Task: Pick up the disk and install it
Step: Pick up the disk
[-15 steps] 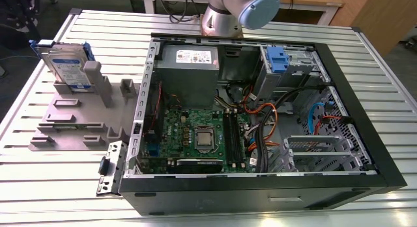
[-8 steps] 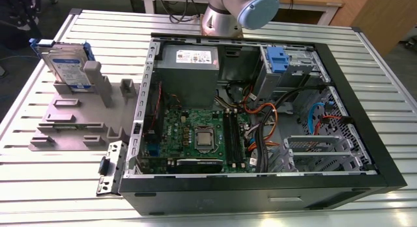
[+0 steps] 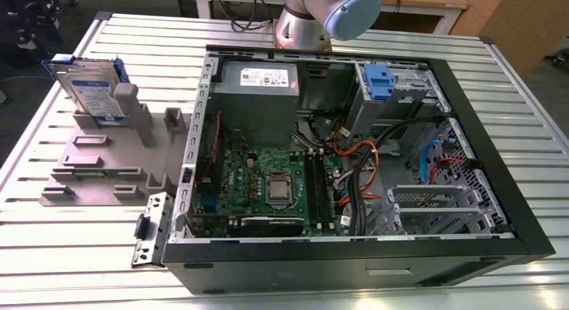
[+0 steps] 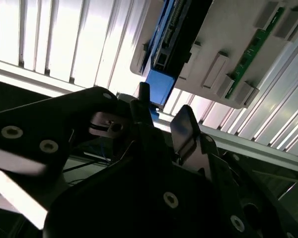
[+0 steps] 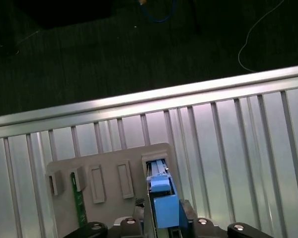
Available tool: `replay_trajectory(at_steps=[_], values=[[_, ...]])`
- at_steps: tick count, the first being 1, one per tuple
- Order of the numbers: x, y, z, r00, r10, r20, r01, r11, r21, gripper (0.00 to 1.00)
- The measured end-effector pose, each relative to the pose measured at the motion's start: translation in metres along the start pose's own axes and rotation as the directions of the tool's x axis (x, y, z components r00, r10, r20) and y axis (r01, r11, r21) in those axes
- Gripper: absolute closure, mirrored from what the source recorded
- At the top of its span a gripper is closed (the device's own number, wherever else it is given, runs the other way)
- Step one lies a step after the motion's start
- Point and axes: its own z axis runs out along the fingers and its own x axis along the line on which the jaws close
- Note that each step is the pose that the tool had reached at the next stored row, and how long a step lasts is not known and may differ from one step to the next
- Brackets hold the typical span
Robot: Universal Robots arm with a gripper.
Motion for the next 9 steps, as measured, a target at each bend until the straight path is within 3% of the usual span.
replay_trajectory(at_steps=[4, 5, 6, 9], values=[[0.0, 0.0, 0.0014, 0.9998, -0.018, -0.01, 0.018, 0.9998, 0.0061, 0.47], [0.0, 0.0, 0.0015, 0.9998, -0.018, -0.0098, 0.018, 0.9998, 0.0074, 0.47], [0.0, 0.0, 0.0015, 0.9998, -0.018, -0.0098, 0.018, 0.9998, 0.0075, 0.41], [0.0, 0.0, 0.0015, 0.9998, -0.018, -0.0098, 0.018, 0.9998, 0.0076, 0.41]])
